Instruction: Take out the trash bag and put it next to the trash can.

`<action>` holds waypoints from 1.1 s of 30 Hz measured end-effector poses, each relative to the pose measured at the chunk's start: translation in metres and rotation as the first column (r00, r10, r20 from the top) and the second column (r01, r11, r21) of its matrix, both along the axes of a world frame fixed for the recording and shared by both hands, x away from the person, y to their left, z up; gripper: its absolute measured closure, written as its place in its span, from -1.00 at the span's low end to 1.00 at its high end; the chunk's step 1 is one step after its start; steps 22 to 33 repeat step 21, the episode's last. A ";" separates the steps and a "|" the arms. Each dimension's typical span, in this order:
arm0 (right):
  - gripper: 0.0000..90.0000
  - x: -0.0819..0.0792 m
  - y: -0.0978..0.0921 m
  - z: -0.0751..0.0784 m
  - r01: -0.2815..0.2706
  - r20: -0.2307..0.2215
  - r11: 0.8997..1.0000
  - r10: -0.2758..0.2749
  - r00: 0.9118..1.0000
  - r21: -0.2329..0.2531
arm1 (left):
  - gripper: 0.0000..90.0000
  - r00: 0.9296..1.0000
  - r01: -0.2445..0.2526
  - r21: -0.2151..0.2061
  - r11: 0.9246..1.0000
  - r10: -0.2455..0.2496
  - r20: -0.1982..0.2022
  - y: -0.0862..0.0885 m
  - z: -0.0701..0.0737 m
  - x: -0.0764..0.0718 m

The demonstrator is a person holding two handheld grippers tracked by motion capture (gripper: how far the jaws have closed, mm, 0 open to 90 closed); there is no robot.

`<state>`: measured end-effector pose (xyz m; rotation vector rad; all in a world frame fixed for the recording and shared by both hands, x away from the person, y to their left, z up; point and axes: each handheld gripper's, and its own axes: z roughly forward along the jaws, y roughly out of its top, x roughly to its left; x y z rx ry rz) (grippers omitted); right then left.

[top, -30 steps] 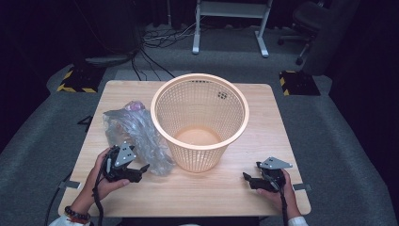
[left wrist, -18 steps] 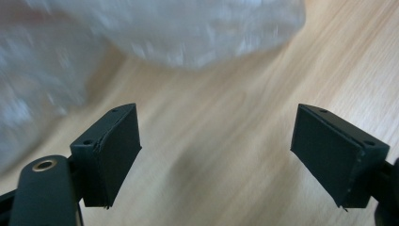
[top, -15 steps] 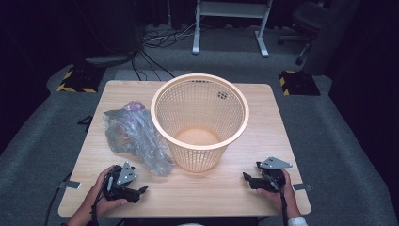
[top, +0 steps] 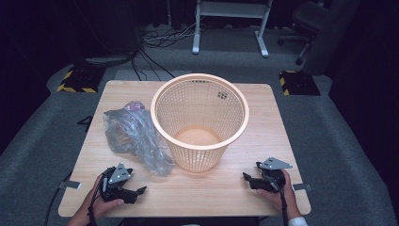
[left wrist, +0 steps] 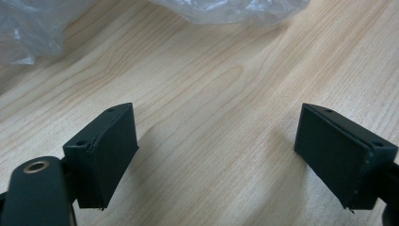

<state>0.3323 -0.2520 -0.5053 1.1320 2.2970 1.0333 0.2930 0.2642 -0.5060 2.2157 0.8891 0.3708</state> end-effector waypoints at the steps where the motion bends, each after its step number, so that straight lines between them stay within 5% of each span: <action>1: -0.41 0.000 0.000 0.000 0.002 0.003 1.000 -0.002 1.000 0.000 | -0.72 1.000 0.003 -0.003 1.000 -0.003 -0.006 0.000 0.000 0.000; 33: -0.40 0.001 0.000 0.000 -0.017 -0.007 1.000 0.017 1.000 0.007 | -0.81 0.999 0.035 0.000 0.999 -0.035 -0.014 -0.001 -0.001 0.008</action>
